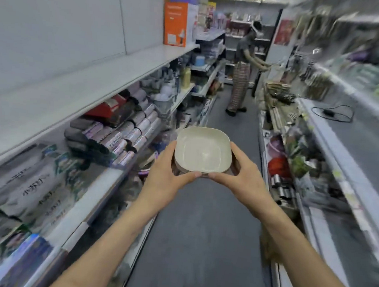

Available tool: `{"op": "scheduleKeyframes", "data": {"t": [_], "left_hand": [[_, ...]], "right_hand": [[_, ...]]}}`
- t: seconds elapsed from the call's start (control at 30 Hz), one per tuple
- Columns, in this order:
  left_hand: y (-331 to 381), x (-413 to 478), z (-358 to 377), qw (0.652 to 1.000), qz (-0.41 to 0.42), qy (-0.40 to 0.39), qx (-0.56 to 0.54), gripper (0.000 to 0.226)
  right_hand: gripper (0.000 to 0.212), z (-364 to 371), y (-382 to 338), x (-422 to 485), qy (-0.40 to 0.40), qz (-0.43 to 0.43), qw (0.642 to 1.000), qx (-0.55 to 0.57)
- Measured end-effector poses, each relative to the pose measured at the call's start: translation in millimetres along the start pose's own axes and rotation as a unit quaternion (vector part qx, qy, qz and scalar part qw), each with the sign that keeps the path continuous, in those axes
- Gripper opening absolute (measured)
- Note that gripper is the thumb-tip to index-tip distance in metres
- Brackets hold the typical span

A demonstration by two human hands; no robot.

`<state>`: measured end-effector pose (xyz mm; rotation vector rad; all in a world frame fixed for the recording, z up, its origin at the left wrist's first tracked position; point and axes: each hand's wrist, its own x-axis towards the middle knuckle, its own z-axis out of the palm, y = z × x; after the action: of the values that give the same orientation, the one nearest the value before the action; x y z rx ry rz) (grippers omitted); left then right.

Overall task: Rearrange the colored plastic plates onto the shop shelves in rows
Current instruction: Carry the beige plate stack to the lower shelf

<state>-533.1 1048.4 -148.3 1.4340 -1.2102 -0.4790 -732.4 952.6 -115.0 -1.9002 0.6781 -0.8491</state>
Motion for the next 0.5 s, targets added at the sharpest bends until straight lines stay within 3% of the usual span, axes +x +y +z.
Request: {"op": "scheduleKeyframes", "data": {"t": [0.3, 0.5], "left_hand": [[35, -74, 144, 0.988, 0.02, -0.155, 0.009, 0.078], [43, -106, 261, 0.952, 0.026, -0.304, 0.006, 0.084]], "right_hand": [[0.089, -101, 55, -163, 0.125, 0.084, 0.988, -0.033], [0.087, -165, 94, -275, 0.235, 0.178, 0.954, -0.056]]}}
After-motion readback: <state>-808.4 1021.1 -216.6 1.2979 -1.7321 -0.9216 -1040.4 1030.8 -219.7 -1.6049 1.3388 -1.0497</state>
